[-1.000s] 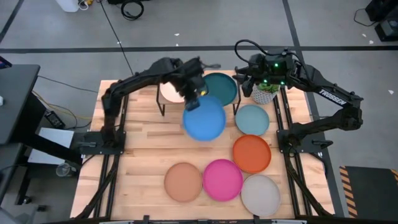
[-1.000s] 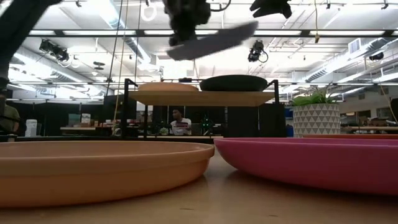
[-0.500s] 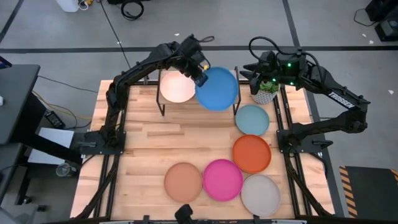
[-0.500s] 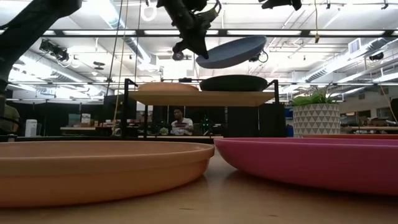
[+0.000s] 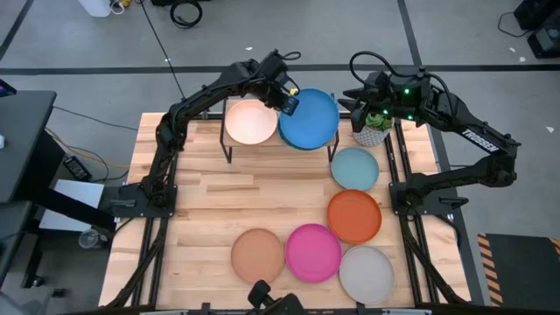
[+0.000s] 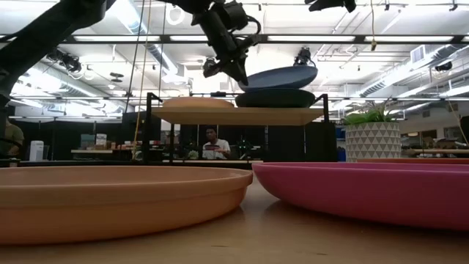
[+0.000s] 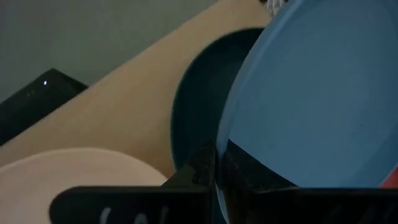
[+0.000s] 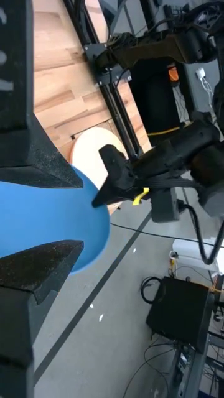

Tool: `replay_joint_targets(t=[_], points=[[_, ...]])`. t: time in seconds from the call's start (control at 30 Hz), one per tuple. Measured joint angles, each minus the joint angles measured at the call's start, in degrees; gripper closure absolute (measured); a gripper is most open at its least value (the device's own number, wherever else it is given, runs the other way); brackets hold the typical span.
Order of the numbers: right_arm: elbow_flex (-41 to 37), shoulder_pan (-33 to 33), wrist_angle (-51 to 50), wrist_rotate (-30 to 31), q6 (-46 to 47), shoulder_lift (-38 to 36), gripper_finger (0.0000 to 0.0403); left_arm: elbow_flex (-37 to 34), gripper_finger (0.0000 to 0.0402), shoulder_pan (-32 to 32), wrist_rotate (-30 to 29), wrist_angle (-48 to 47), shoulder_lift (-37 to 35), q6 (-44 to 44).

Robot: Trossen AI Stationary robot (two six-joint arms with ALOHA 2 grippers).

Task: Place and stack plates onto a shelf
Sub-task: Stack the blue plate on top of the dark blue plate on the shelf

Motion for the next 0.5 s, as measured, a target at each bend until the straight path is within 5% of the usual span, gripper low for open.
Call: replay_joint_targets(t=[0.33, 0.5], points=[[0.0, 0.0, 0.0, -0.1, -0.01, 0.02, 0.0251, 0.03, 0.0372, 0.42, 0.65, -0.41, 0.39, 0.26], [0.0, 0.0, 0.0, -0.18, -0.14, 0.02, 0.0251, 0.03, 0.0334, 0.64, 0.92, -0.18, 0.37, 0.54]])
